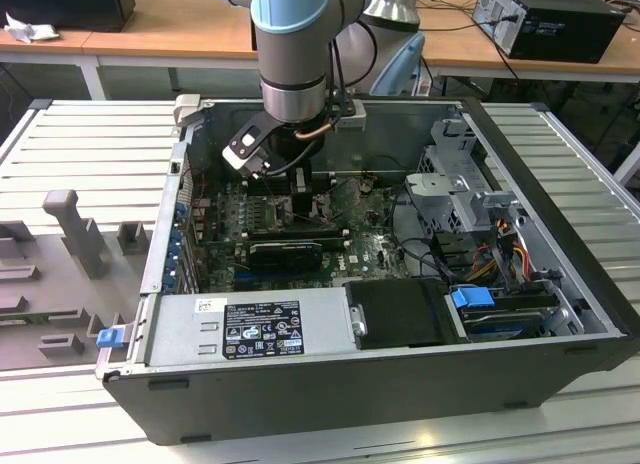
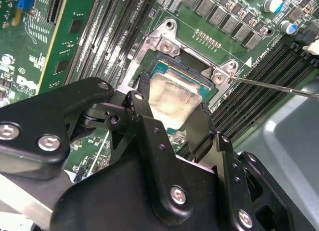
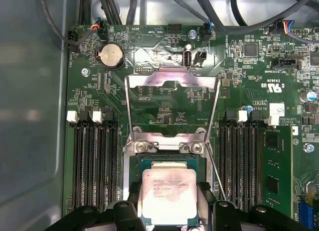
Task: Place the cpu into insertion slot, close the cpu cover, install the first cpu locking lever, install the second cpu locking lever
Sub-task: 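Place the cpu into insertion slot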
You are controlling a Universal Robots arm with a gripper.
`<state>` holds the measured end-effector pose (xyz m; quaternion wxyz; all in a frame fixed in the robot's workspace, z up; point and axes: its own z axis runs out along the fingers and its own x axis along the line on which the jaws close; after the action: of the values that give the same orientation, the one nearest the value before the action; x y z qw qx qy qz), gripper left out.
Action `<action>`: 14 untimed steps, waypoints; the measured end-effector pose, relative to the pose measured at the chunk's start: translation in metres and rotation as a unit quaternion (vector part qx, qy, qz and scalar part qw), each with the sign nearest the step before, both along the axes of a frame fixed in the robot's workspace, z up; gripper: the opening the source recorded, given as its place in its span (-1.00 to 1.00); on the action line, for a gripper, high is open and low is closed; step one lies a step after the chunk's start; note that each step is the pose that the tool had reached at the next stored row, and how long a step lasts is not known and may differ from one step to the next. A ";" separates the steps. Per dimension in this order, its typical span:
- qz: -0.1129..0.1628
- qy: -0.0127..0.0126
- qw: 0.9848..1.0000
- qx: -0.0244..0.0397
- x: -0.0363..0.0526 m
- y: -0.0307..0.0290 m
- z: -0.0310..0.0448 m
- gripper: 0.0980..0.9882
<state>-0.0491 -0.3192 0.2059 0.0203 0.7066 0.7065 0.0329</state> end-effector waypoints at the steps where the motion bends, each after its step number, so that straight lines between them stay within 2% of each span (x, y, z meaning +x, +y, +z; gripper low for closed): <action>1: 0.000 0.000 1.000 0.000 0.0000 0.0000 -0.0006 -0.04; 6: -0.001 0.001 1.000 0.000 0.0000 0.0000 -0.0039 -0.04; 14: -0.001 0.001 1.000 0.000 0.0000 0.0000 -0.0044 -0.04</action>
<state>-0.0491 -0.3191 0.2016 0.0196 0.7071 0.7061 0.0321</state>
